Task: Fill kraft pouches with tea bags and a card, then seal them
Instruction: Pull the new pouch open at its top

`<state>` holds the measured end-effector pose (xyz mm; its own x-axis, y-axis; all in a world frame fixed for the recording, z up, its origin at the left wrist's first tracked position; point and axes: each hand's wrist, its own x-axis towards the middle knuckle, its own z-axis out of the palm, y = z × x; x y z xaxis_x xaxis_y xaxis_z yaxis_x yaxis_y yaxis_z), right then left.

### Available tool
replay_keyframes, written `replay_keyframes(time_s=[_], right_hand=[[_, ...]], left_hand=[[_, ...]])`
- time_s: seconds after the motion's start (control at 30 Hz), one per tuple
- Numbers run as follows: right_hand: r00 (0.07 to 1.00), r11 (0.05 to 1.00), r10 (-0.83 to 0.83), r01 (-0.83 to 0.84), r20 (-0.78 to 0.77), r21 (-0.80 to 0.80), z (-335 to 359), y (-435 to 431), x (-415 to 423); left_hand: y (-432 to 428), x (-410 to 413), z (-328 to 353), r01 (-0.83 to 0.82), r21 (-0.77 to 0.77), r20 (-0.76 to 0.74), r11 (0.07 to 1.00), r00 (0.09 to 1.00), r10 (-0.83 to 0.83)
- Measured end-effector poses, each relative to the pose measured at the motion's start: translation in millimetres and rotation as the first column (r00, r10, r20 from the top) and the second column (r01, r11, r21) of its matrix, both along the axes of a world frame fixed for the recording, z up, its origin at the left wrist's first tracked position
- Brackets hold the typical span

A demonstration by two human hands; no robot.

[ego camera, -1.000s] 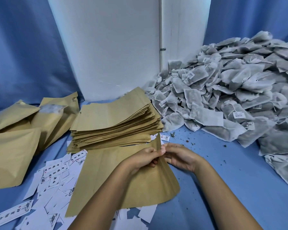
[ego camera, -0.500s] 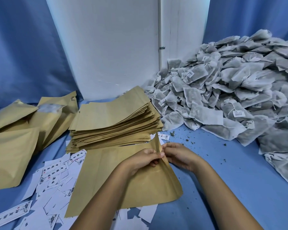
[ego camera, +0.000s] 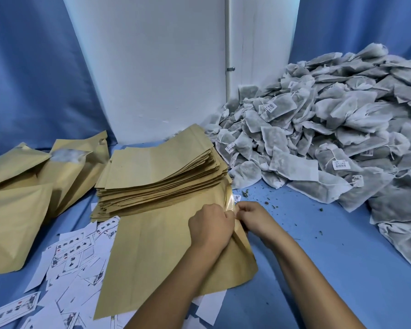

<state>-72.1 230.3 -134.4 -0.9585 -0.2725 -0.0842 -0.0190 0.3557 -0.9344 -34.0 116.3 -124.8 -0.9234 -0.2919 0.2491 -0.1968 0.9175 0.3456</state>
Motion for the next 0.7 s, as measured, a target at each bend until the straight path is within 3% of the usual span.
replay_keyframes(time_s=[0.07,0.17,0.27,0.37,0.43,0.53,0.6,0.67,0.7], right_hand=[[0.994,0.990,-0.104,0.108,-0.045,0.088,3,13,-5],[0.993,0.989,-0.001,0.018,0.115,-0.144,8,26,-3],[0.993,0.995,0.084,-0.080,0.079,-0.053,5,8,5],[1.000,0.999,-0.004,0.004,0.011,-0.033,4,4,2],[0.998,0.993,-0.050,0.054,0.045,-0.101,5,14,-1],[0.998,0.993,-0.063,0.063,-0.002,-0.096,7,22,-1],[0.986,0.989,-0.145,0.142,-0.082,-0.037,8,19,1],[0.910,0.931,-0.200,0.292,-0.363,0.221,6,16,3],[0.847,0.869,-0.116,0.340,-0.519,0.359,9,13,8]], left_hand=[[-5,5,8,-0.041,-0.031,-0.058,0.999,0.998,0.040],[-15,7,19,-0.018,-0.013,-0.086,1.000,0.996,0.017],[0,9,23,0.048,-0.117,-0.052,0.992,0.997,-0.055],[6,12,27,0.187,-0.182,-0.178,0.965,0.959,-0.219],[-2,8,28,0.372,-0.306,-0.231,0.876,0.864,-0.447],[-13,3,38,0.654,-0.458,-0.084,0.603,0.643,-0.761],[-18,-7,41,0.639,-0.567,-0.072,0.519,0.589,-0.805],[-20,-17,44,0.606,-0.561,-0.129,0.563,0.608,-0.783],[-19,-21,45,0.607,-0.527,-0.166,0.595,0.613,-0.772]])
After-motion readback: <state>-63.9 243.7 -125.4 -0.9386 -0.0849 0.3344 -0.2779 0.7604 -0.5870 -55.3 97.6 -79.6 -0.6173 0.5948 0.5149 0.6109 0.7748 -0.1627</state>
